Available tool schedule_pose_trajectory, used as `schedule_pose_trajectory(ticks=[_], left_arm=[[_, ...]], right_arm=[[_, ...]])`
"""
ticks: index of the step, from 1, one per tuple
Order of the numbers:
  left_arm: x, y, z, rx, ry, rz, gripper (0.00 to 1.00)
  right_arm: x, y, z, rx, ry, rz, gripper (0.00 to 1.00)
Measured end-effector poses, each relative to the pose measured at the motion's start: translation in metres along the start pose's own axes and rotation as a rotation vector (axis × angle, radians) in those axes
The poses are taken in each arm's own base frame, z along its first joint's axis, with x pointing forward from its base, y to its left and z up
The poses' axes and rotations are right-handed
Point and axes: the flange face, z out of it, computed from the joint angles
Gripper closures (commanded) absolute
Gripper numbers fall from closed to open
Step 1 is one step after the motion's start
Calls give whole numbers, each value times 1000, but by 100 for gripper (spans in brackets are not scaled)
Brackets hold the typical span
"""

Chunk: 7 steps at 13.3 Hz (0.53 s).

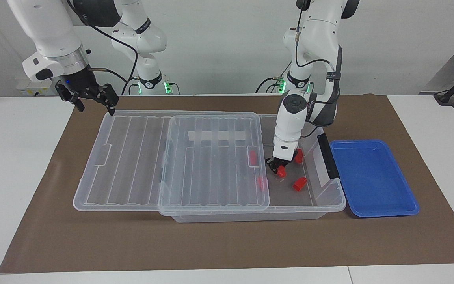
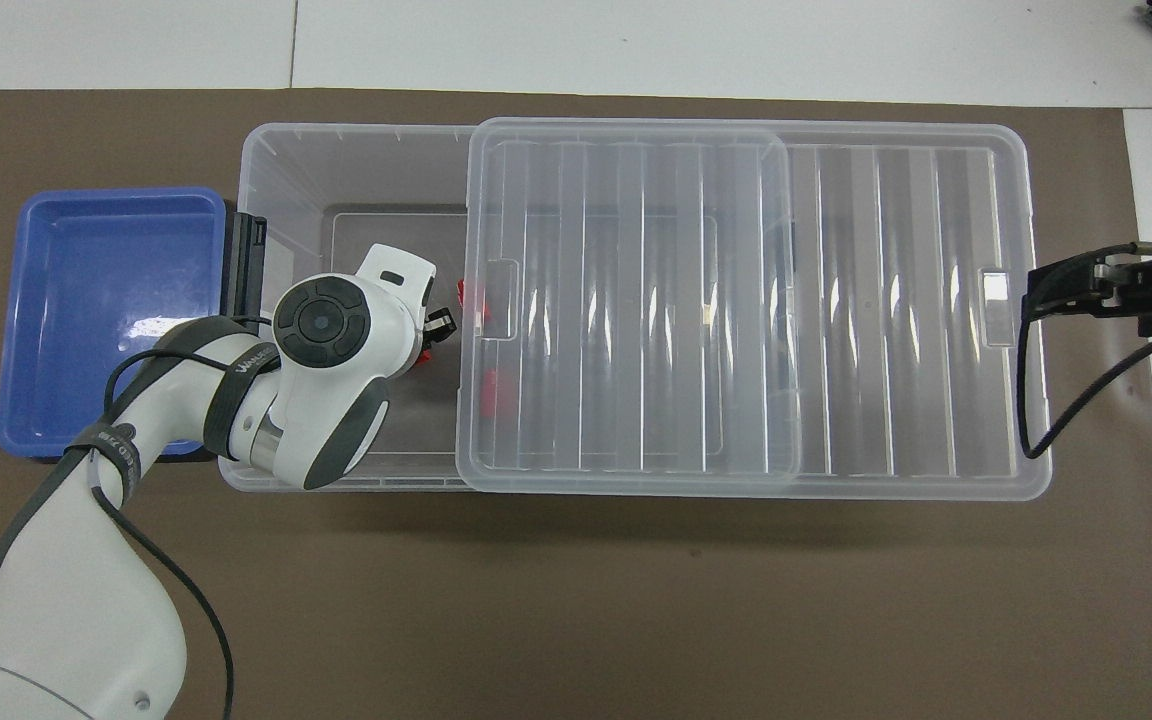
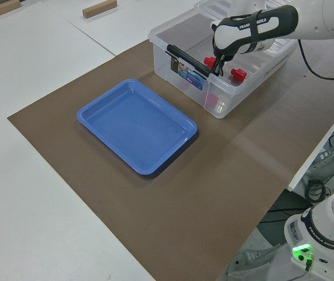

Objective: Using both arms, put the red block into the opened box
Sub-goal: 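Carry the red block into the open box and lower it with the left gripper, then open the left gripper and withdraw it back over the blue tray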

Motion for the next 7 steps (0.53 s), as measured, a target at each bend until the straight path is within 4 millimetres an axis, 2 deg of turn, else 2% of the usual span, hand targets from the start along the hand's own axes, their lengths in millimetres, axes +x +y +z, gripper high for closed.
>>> schedule_pose_trajectory(ticks=[3, 4, 5, 7], left_arm=[[2, -1, 0, -3, 6, 0, 100], [2, -1, 0, -4, 7, -1, 58], [2, -1, 0, -4, 8, 0, 1], [3, -2, 2, 1, 6, 0, 0]], right_arm=[[-1, 0, 1, -2, -12, 0, 0], [-1, 1, 1, -2, -12, 1, 0], [-1, 1, 1, -2, -12, 2, 0], [-1, 6, 1, -2, -13, 11, 0]])
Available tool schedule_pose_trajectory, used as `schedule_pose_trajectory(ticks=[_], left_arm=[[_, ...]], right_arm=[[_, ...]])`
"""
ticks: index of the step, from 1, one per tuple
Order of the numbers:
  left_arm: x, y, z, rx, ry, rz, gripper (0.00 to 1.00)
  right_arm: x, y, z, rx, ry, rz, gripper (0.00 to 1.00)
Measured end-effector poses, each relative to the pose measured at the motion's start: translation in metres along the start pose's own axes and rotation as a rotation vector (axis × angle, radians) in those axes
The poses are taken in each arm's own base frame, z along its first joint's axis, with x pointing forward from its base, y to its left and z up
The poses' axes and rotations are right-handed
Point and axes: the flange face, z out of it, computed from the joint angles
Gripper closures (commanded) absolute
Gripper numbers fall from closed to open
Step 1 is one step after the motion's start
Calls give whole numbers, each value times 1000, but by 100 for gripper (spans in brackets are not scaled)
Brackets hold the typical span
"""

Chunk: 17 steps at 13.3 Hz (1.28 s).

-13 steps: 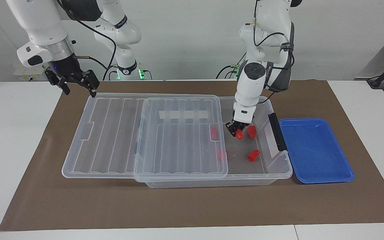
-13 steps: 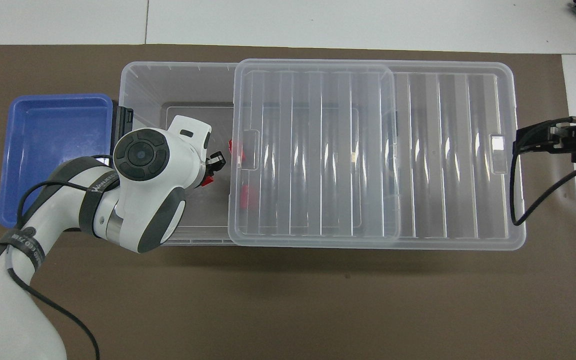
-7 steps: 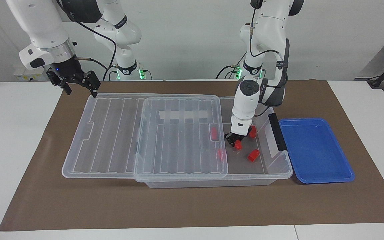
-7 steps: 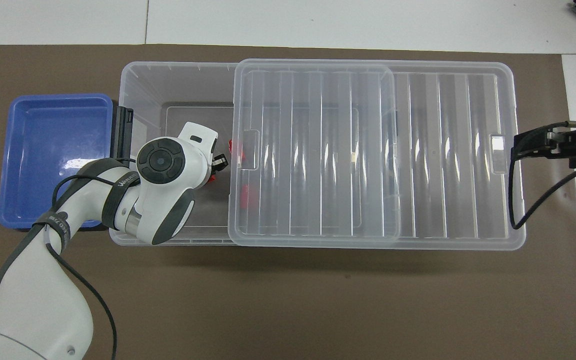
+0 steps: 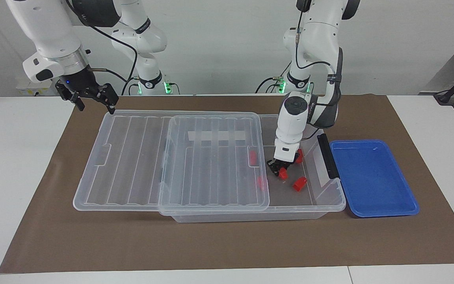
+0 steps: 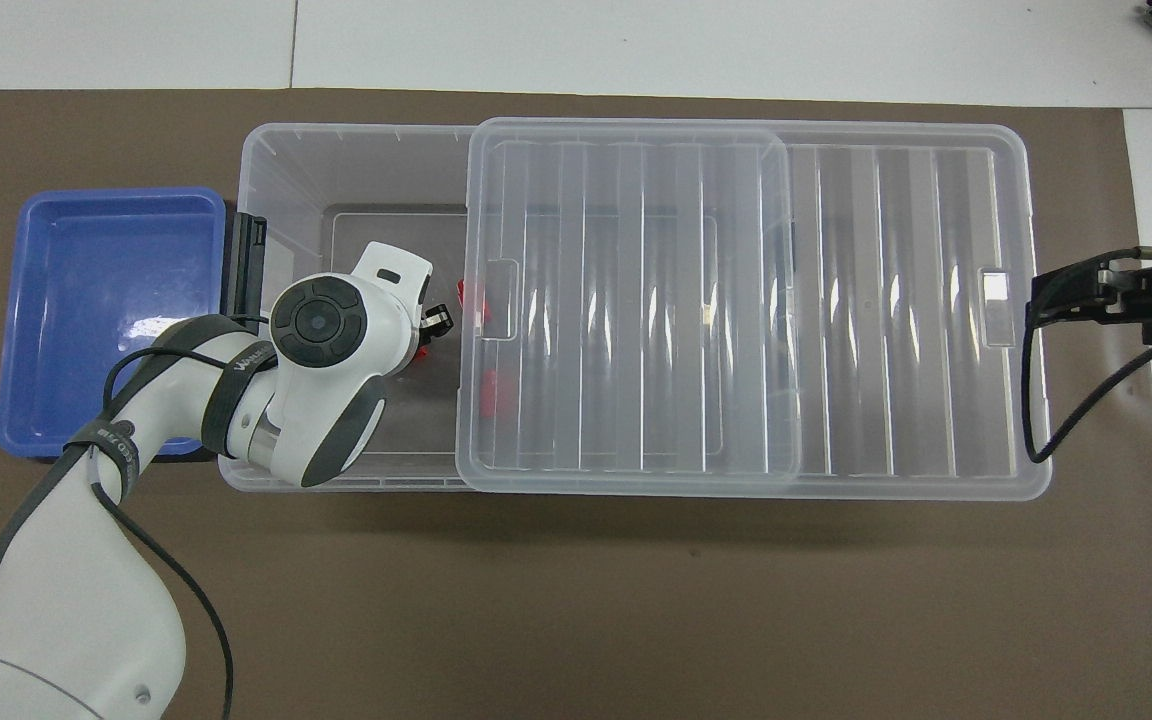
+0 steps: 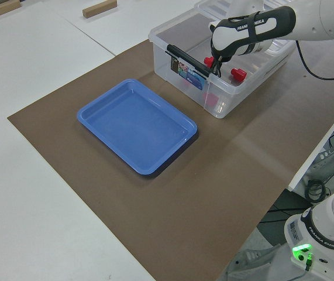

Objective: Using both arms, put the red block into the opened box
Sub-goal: 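Open the left gripper and withdraw it back over the blue tray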

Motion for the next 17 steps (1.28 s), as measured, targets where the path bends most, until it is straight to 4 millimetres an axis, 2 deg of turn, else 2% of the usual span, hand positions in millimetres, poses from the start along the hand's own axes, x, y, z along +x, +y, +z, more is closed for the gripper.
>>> schedule_pose_trajectory(ticks=[2, 4, 7, 10, 13, 16, 17], left_arm=[[2, 0, -2, 20, -13, -1, 3], [15, 5, -26, 60, -35, -8, 6], [44, 9, -95, 77, -48, -53, 12], [67, -11, -153, 95, -97, -22, 13], [91, -52, -194, 124, -159, 78, 13], [119, -116, -225, 119, -189, 203, 11], [128, -138, -232, 113, -188, 232, 3]], right_arm=[[0, 3, 0, 0, 0, 5, 0], [0, 3, 0, 0, -1, 6, 0], [0, 3, 0, 0, -1, 6, 0], [1, 5, 0, 0, -1, 9, 0], [2, 11, 1, 0, -1, 18, 0], [3, 16, 1, 1, 5, 21, 0], [6, 17, 2, 3, 21, 25, 1]])
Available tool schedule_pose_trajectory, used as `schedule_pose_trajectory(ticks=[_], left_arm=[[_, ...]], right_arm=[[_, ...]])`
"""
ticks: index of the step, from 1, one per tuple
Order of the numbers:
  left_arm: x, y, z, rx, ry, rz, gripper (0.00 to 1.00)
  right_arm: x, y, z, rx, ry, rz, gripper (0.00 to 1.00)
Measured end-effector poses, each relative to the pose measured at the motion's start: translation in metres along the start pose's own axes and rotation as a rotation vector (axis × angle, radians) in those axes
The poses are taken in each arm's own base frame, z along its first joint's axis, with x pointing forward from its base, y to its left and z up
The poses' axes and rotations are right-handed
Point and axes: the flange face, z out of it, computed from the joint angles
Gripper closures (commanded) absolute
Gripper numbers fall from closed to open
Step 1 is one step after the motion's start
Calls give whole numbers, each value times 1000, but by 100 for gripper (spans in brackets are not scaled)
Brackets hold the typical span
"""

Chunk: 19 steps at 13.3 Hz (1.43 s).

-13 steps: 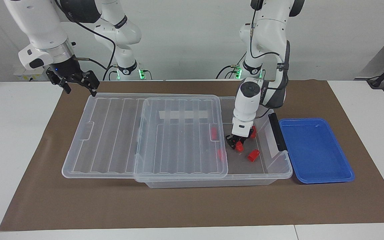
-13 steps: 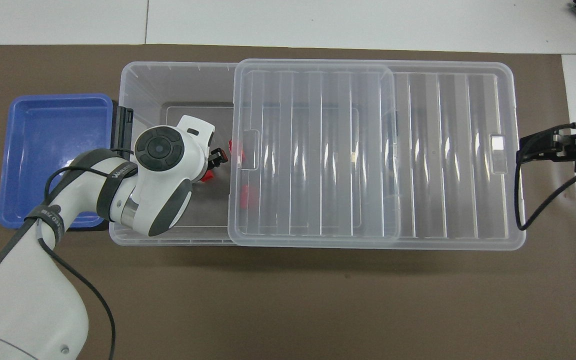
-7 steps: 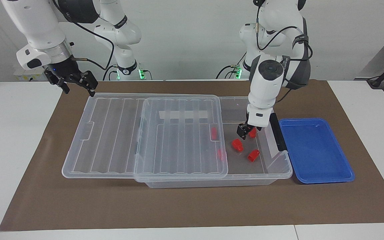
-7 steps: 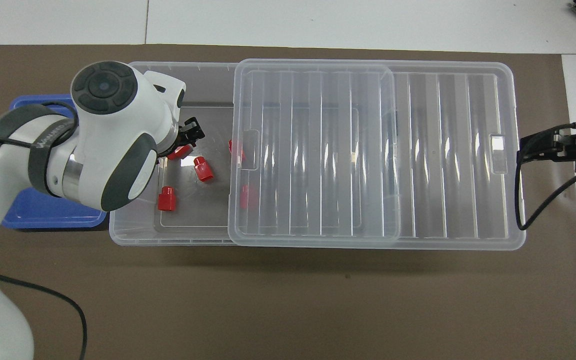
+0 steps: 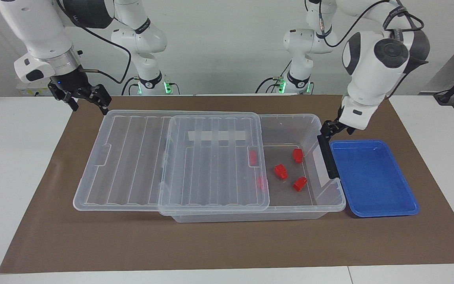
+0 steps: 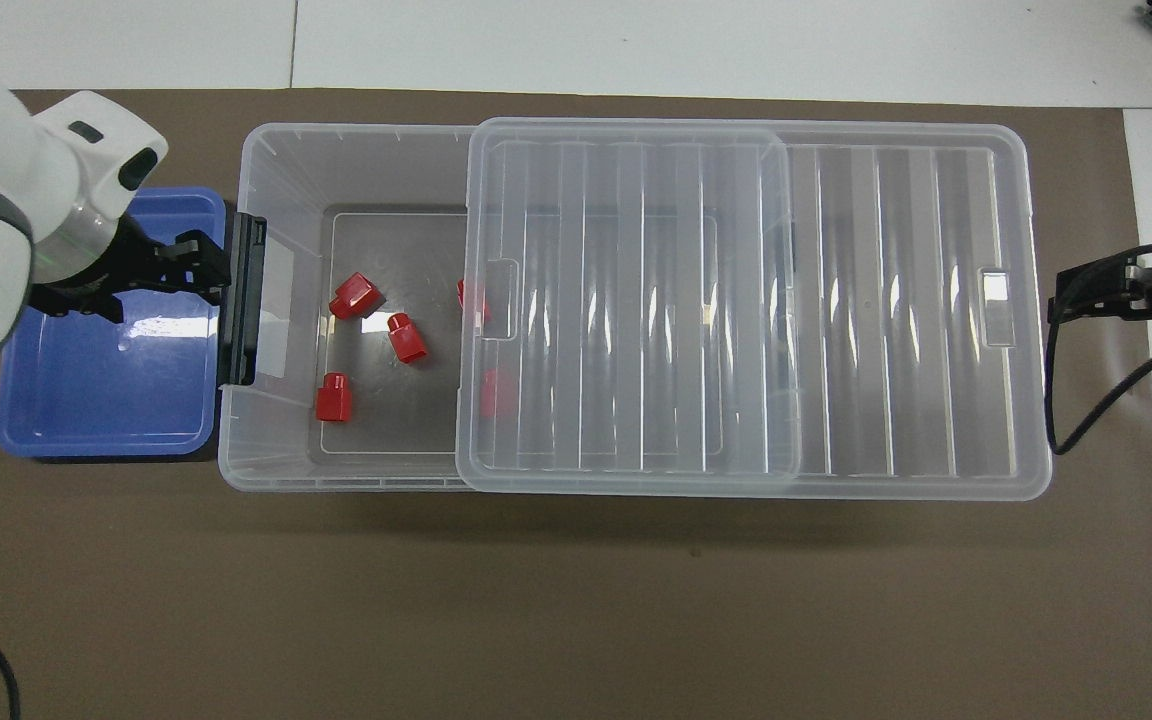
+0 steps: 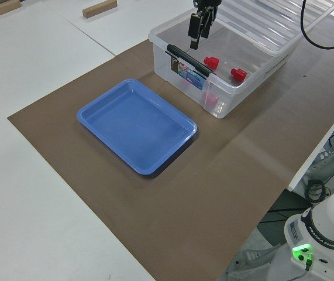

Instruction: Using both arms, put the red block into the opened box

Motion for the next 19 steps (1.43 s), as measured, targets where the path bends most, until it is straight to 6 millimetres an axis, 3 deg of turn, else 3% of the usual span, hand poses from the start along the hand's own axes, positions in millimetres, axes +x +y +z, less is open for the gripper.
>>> schedule_pose_trajectory(ticks=[2, 4, 7, 10, 14, 15, 16, 17, 19], left_arm=[[6, -47, -7, -8, 10, 49, 0], [9, -74, -9, -13, 13, 66, 0], [9, -73, -8, -15, 13, 75, 0], [7, -71, -12, -16, 23, 79, 0], [-2, -82, -28, -16, 38, 63, 0], [-8, -85, -31, -14, 24, 59, 0], [-14, -86, -31, -15, 6, 57, 0], [-20, -86, -29, -26, -15, 57, 0], [-31, -87, -20, -61, -39, 50, 0]], right_arm=[[9, 9, 9, 7, 48, 18, 14], [17, 25, 25, 11, 87, 47, 24], [30, 65, 59, 9, 123, 83, 40], [45, 93, 97, 3, 134, 66, 47], [61, 91, 133, 5, 129, 59, 65], [62, 88, 138, 5, 123, 55, 73], [63, 85, 142, 6, 117, 50, 90], [63, 79, 143, 7, 115, 40, 100], [62, 60, 144, 10, 113, 10, 100]])
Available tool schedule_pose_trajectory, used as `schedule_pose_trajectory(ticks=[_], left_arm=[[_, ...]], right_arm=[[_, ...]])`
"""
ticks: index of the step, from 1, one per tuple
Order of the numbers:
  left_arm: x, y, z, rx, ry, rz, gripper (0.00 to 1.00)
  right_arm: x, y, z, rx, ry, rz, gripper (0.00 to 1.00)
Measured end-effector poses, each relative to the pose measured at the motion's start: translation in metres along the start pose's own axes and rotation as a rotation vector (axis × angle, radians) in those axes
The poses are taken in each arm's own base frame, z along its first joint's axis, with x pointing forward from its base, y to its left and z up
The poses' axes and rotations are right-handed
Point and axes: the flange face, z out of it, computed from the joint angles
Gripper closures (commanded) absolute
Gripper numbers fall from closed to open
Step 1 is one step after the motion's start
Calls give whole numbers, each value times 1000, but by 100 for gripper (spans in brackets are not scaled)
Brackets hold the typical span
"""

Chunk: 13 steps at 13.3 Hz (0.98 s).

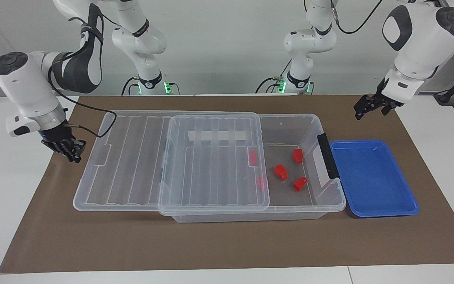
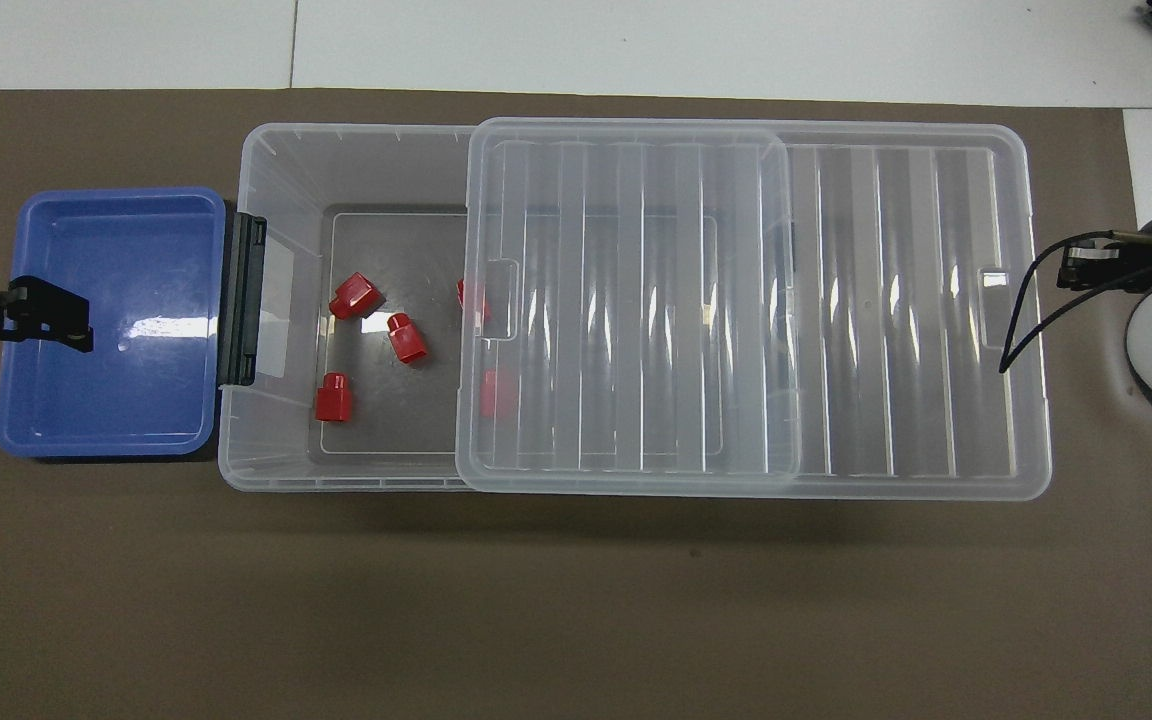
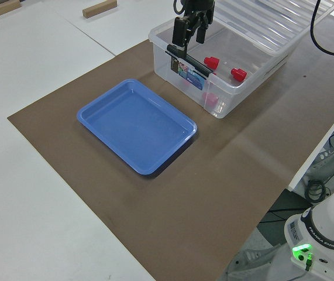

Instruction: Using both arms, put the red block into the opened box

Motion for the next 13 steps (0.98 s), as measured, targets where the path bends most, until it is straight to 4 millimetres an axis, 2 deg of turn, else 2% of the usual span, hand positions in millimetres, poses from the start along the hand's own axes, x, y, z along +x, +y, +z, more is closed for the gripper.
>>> schedule_pose_trajectory(ticks=[2, 4, 6, 9, 13], left_arm=[[-3, -2, 3, -14, 37, -6, 0], [-7, -5, -2, -17, 59, -12, 0], [-14, -8, -16, -20, 88, -17, 0], [-32, -10, -36, -21, 118, -19, 0], [-35, -7, -30, -21, 119, -13, 0]], right_arm=[[-3, -20, 4, 4, -9, -33, 100], [-6, -34, 8, 6, -18, -55, 100], [-8, -46, 9, 9, -20, -76, 100], [-14, -80, 8, 16, -21, -128, 100], [-22, -118, 7, 23, -21, -145, 100]])
